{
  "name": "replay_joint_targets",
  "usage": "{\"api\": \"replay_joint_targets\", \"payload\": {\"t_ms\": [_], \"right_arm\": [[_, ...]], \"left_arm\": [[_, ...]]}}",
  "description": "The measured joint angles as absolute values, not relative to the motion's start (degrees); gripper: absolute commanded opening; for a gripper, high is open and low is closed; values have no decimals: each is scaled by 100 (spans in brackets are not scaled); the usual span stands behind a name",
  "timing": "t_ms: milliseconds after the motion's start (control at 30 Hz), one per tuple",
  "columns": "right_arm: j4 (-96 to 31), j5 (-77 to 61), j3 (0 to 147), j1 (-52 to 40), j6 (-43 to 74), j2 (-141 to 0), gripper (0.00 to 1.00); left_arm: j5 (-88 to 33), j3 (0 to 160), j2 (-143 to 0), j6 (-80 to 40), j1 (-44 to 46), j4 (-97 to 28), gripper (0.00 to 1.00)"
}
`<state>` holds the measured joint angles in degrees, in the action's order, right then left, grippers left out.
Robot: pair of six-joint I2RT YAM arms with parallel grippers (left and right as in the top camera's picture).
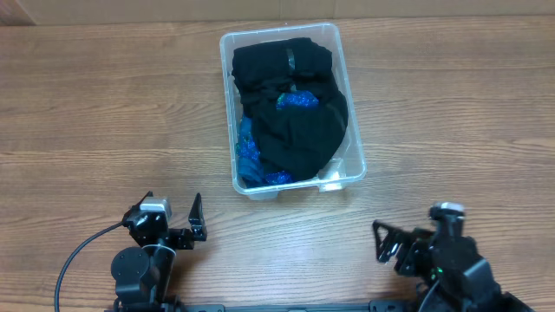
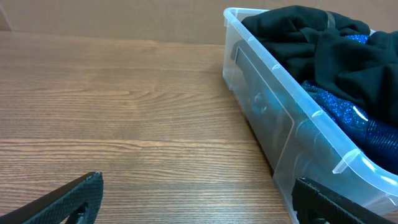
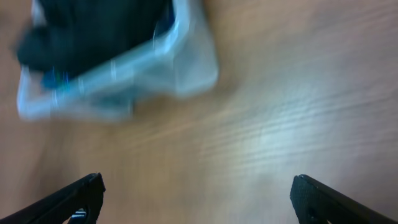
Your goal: Pack container
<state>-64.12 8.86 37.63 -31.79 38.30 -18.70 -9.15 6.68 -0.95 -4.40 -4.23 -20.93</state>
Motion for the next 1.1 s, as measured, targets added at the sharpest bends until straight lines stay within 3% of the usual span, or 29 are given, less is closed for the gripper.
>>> {"api": "replay_joint_targets", "payload": {"t_ms": [333,600,1100], "right_arm": [[-4021,1750,2314,-1553,2982,-373,100],[-2473,1756,934,-1284,2775,-84,100],[-2104,1754,674,-1284,2729,-84,100]], "left_arm": [[-915,668,-95,-440,-423,-2095,100],[-915,668,-95,-440,-423,-2093,100],[-915,668,-95,-440,-423,-2093,100]]}}
